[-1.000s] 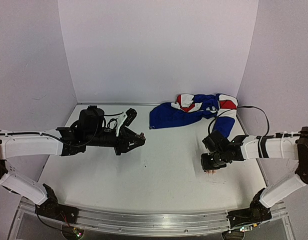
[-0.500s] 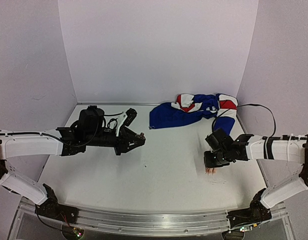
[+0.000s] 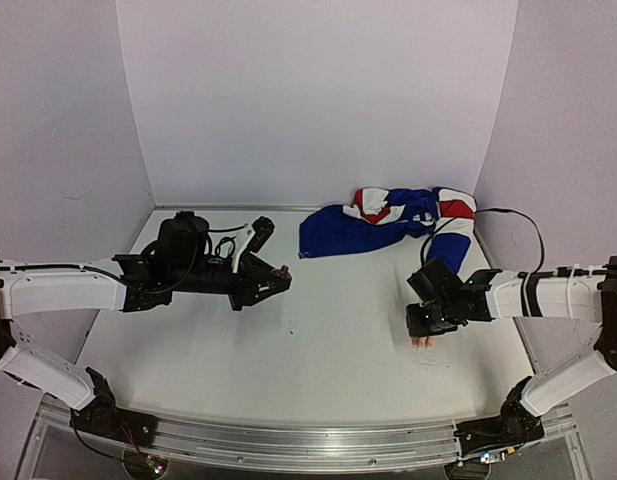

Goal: Paint the nails

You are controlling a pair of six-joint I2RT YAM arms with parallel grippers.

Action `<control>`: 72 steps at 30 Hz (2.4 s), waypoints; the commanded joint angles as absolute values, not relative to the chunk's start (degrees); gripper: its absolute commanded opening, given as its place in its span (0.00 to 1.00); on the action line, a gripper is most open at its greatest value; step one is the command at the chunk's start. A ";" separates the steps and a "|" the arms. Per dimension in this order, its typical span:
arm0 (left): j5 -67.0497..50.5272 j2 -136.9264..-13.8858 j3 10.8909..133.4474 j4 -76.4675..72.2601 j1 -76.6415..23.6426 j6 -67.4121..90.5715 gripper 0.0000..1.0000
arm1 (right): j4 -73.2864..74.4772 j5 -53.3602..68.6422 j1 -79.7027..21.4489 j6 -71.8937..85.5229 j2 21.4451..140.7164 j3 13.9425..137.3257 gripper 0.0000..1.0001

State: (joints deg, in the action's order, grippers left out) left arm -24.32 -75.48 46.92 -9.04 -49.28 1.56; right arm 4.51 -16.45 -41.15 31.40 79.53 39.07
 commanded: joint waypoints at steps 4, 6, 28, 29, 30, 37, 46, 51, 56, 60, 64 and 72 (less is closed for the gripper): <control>-24.85 -73.56 49.28 -10.88 -49.12 1.85 0.00 | 5.18 -18.11 -40.87 31.68 80.34 40.29 0.00; -24.77 -73.36 49.19 -10.81 -49.05 1.93 0.00 | 5.39 -18.24 -40.87 31.90 80.73 40.33 0.00; -25.31 -74.21 49.91 -10.86 -49.13 2.11 0.00 | 7.74 -14.53 -40.87 33.47 79.17 39.67 0.00; -25.31 -74.25 49.96 -10.83 -49.13 2.10 0.00 | 7.75 -14.38 -40.87 33.48 79.23 39.71 0.00; -25.31 -74.24 49.93 -10.83 -49.10 2.11 0.00 | 7.80 -14.22 -40.87 33.49 79.32 39.64 0.00; -25.40 -74.34 50.07 -10.81 -49.13 2.11 0.00 | 8.13 -13.70 -40.87 34.27 79.03 39.30 0.00; -25.66 -74.62 50.32 -10.83 -49.14 2.11 0.00 | 8.78 -13.06 -40.87 35.13 78.31 38.78 0.00; -25.65 -74.42 50.20 -10.81 -49.13 2.18 0.00 | 8.96 -12.44 -40.87 35.42 77.65 38.68 0.00; -25.58 -74.27 49.97 -10.82 -49.15 2.15 0.00 | 9.05 -10.99 -40.87 35.37 75.65 39.25 0.00; -25.40 -74.27 49.89 -10.81 -49.13 2.15 0.00 | 9.32 -10.63 -40.92 34.00 72.13 40.91 0.00; -25.22 -74.61 50.06 -10.81 -49.13 2.13 0.00 | 7.27 -10.73 -40.87 30.76 68.75 43.33 0.00; -27.15 -74.17 49.36 -10.72 -49.17 1.47 0.00 | -10.40 12.84 -40.91 21.88 70.26 48.84 0.00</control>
